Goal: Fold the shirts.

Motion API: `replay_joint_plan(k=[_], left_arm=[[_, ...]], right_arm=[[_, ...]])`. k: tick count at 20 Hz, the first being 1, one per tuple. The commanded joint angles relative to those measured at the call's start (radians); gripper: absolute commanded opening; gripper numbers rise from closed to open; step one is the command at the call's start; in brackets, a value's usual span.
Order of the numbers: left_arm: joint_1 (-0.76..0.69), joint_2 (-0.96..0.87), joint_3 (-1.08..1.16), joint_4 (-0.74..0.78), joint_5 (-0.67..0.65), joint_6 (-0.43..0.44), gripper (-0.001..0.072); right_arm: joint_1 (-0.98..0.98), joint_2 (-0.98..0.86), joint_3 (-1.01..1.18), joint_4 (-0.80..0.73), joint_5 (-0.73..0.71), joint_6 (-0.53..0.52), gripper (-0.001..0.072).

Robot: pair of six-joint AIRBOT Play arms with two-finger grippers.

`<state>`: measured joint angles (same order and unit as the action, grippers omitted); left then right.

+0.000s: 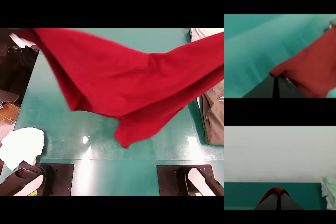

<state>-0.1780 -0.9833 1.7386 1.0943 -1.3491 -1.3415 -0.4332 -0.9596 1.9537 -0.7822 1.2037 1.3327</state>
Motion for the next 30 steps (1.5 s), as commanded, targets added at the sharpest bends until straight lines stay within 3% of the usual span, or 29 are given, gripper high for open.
replay_joint_plan(k=[1, 4, 7, 11, 12, 13, 14, 15, 20, 22, 26, 30], left_arm=[[0.0, -0.048, -0.298, 0.014, 0.084, -0.002, 0.0024], [0.0, -0.16, -0.447, 0.028, 0.248, 0.015, 0.0024], [0.0, -0.31, -0.457, 0.032, 0.418, 0.014, 0.0024], [0.0, -0.436, -0.455, 0.032, 0.609, 0.013, 0.0037], [0.005, -0.447, -0.455, 0.031, 0.629, 0.013, 0.0306], [0.015, -0.448, -0.455, 0.031, 0.641, 0.001, 0.0548], [0.033, -0.447, -0.448, 0.031, 0.641, -0.016, 0.0591], [0.056, -0.447, -0.433, 0.029, 0.622, -0.018, 0.059], [0.151, -0.446, -0.396, -0.055, 0.324, -0.011, 0.059], [0.141, -0.446, -0.447, -0.086, 0.268, 0.011, 0.059], [0.077, -0.446, -0.619, -0.217, 0.327, 0.036, 0.059], [-0.039, -0.449, -0.724, -0.303, 0.512, 0.04, 0.059]], right_arm=[[0.108, -0.188, 0.002, 0.024, 0.08, 0.022, 0.0011], [0.311, -0.388, 0.001, -0.127, 0.061, 0.029, 0.0011], [0.465, -0.569, 0.002, -0.278, -0.062, 0.039, 0.0013], [0.547, -0.723, 0.002, -0.301, -0.256, 0.062, 0.0017], [0.549, -0.744, 0.002, -0.299, -0.287, 0.08, 0.0025], [0.547, -0.757, 0.002, -0.282, -0.299, 0.082, 0.0156], [0.537, -0.763, 0.002, -0.278, -0.296, 0.082, 0.0363], [0.525, -0.763, 0.002, -0.274, -0.283, 0.082, 0.0409], [0.455, -0.727, 0.001, -0.259, 0.045, 0.065, 0.0405], [0.454, -0.711, -0.024, -0.261, 0.17, 0.043, 0.0379], [0.47, -0.602, -0.238, -0.259, 0.172, 0.035, 0.038], [0.502, -0.47, -0.464, -0.26, 0.092, 0.035, 0.0379]])
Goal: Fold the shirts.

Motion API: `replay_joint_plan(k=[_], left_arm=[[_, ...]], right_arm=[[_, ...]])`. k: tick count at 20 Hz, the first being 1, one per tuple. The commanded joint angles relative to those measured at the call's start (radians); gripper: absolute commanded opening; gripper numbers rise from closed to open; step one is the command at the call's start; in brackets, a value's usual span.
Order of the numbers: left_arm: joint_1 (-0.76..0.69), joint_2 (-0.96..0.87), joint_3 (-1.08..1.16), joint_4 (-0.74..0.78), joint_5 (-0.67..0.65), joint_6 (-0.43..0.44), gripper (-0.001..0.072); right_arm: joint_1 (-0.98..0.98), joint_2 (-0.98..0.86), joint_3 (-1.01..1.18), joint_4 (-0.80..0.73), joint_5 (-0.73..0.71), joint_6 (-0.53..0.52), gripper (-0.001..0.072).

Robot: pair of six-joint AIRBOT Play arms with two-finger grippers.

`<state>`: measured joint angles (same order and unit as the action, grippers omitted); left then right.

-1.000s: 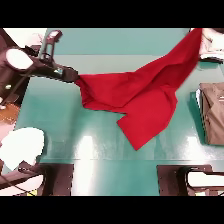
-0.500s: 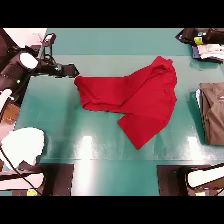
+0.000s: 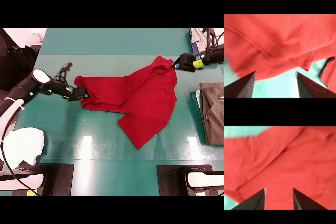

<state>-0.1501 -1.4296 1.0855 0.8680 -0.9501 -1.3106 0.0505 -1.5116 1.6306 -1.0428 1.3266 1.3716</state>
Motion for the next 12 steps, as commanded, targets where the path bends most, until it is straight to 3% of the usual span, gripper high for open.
replay_joint_plan(k=[1, 11, 12], left_arm=[[-0.092, -0.01, -0.072, -0.077, 0.143, 0.008, 0.059], [-0.127, -0.081, -0.068, -0.184, 0.265, 0.002, 0.0589], [-0.127, -0.081, -0.068, -0.196, 0.286, 0.002, 0.0552]], right_arm=[[0.026, 0.109, -0.183, 0.001, -0.05, -0.005, 0.0379], [0.022, 0.369, -0.517, 0.001, -0.21, -0.004, 0.0379], [0.022, 0.389, -0.542, 0.001, -0.227, -0.004, 0.0379]])
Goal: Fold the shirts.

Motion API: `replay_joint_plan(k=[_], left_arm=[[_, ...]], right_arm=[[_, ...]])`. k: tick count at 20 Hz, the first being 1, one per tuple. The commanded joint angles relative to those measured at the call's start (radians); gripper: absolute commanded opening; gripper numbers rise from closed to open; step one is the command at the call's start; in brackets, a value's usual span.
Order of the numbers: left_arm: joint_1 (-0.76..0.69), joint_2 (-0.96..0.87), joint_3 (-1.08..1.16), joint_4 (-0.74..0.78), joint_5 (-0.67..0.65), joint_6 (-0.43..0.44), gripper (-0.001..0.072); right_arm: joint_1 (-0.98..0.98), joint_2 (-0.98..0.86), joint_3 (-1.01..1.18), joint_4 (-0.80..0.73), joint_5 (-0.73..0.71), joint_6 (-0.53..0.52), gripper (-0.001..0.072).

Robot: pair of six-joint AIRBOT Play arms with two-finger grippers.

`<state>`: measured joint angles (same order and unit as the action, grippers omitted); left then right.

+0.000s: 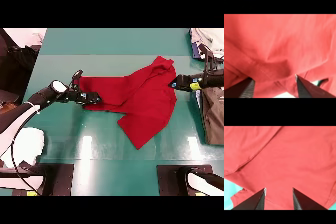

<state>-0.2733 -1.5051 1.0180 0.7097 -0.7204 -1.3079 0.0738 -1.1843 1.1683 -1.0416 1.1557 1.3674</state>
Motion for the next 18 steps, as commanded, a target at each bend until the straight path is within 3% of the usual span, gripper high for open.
replay_joint_plan(k=[1, 2, 3, 5, 10, 13, 16, 18], left_arm=[[-0.003, -0.005, 0.0, -0.05, 0.077, -0.001, 0.0393], [-0.003, -0.005, 0.0, -0.062, 0.097, 0.0, 0.0281], [-0.003, -0.005, 0.0, -0.072, 0.113, 0.0, 0.0236], [-0.003, -0.005, 0.006, -0.114, 0.116, 0.007, 0.0024], [-0.002, -0.005, 0.226, -0.086, 0.148, 0.062, 0.0024], [-0.002, -0.005, 0.363, 0.111, 0.227, 0.038, 0.0024], [-0.002, -0.005, 0.395, 0.34, 0.227, -0.054, 0.0027], [-0.002, -0.005, 0.395, 0.441, 0.167, -0.07, 0.0435]], right_arm=[[-0.001, 0.077, -0.104, 0.0, -0.07, 0.0, 0.0379], [-0.001, 0.09, -0.124, 0.0, -0.079, 0.001, 0.0379], [-0.001, 0.1, -0.138, 0.0, -0.08, 0.001, 0.0379], [-0.001, 0.116, -0.155, 0.0, -0.084, 0.001, 0.0379], [-0.002, 0.133, -0.16, -0.001, -0.083, 0.001, 0.0379], [-0.001, 0.133, -0.16, -0.001, -0.079, 0.001, 0.0379], [-0.001, 0.133, -0.16, -0.001, -0.079, 0.001, 0.0379], [-0.001, 0.133, -0.16, -0.001, -0.078, 0.001, 0.0379]])
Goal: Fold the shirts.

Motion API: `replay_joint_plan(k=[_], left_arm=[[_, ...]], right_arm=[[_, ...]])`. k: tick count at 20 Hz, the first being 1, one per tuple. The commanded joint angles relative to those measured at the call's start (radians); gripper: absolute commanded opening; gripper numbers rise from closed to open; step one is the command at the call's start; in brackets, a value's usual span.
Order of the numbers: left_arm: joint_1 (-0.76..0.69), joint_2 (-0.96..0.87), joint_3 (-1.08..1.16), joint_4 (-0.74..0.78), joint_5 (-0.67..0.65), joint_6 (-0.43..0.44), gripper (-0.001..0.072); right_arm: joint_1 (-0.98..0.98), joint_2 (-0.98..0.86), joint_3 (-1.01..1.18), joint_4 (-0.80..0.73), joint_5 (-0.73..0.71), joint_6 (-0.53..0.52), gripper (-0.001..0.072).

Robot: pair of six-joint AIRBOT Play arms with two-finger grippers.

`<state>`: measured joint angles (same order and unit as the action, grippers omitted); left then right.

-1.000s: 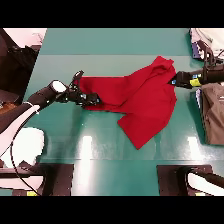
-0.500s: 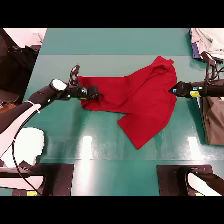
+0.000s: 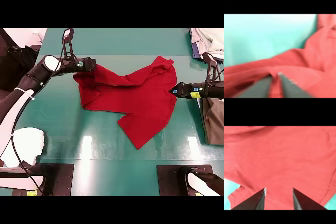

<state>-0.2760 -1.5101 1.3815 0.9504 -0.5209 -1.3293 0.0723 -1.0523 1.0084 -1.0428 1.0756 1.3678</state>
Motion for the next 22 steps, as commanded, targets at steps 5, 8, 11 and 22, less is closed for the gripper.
replay_joint_plan(k=[5, 8, 11, 22], left_arm=[[-0.001, 0.0, 0.016, 0.326, -0.39, 0.006, 0.0427], [-0.001, 0.0, -0.063, 0.356, -0.437, 0.046, 0.0427], [-0.001, 0.0, -0.171, 0.37, -0.399, 0.046, 0.0428], [-0.001, -0.003, -0.225, 0.407, -0.415, 0.046, 0.0427]], right_arm=[[0.0, 0.001, 0.0, 0.0, 0.004, 0.0, 0.0379], [0.0, 0.001, 0.0, 0.001, 0.0, 0.0, 0.0379], [0.0, 0.001, 0.0, 0.001, 0.0, 0.0, 0.0379], [0.0, 0.001, 0.0, 0.001, -0.003, 0.001, 0.0379]])
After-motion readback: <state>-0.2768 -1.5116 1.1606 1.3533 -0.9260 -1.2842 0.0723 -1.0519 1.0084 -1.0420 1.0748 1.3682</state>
